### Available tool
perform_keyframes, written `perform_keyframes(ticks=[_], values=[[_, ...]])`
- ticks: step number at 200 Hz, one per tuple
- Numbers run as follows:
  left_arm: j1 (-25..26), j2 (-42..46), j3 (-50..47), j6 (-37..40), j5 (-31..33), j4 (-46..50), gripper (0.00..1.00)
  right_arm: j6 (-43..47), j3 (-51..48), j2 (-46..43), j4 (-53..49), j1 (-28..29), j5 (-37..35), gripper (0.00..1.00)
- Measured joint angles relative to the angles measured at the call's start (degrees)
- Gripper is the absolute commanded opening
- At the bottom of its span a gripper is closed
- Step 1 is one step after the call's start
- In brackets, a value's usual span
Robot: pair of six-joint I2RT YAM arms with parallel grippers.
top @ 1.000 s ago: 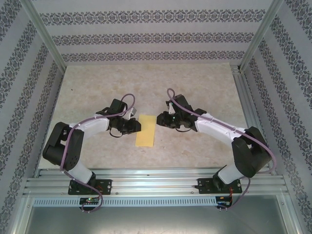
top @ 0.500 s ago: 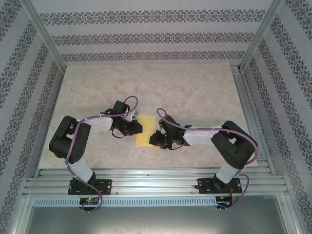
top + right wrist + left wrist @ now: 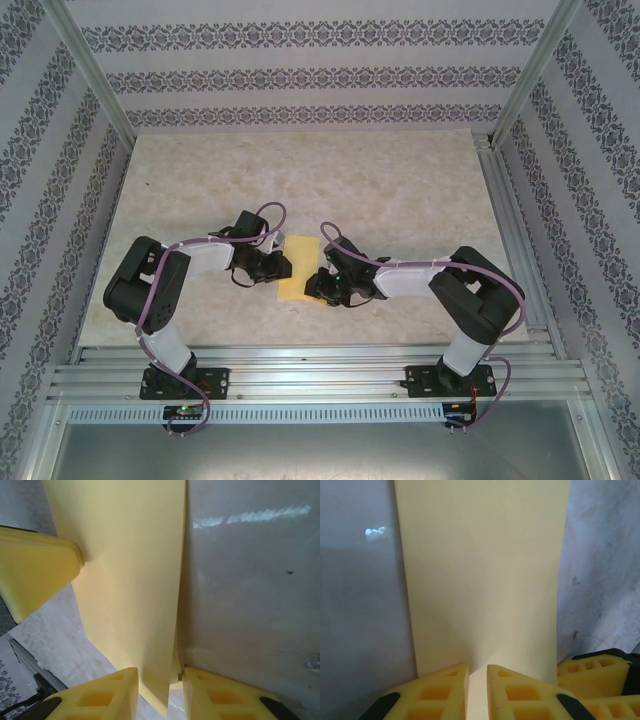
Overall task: Fold a paper plane with a square sheet of paper (fold left side to right side)
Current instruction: Hold the square sheet of paper at the center of the table, then first fold in half a square sheet of paper at the center of the table.
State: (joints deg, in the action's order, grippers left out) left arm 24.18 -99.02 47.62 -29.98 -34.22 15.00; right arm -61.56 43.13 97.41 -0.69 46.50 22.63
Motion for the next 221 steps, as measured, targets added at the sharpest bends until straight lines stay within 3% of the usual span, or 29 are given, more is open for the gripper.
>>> perform_keyframes(ticks=[221], values=[[0.33,0.0,0.0,1.07,0.7,0.02,0.18,2.69,2.25,-0.96,-4.9,-0.09,-1.09,0.31]])
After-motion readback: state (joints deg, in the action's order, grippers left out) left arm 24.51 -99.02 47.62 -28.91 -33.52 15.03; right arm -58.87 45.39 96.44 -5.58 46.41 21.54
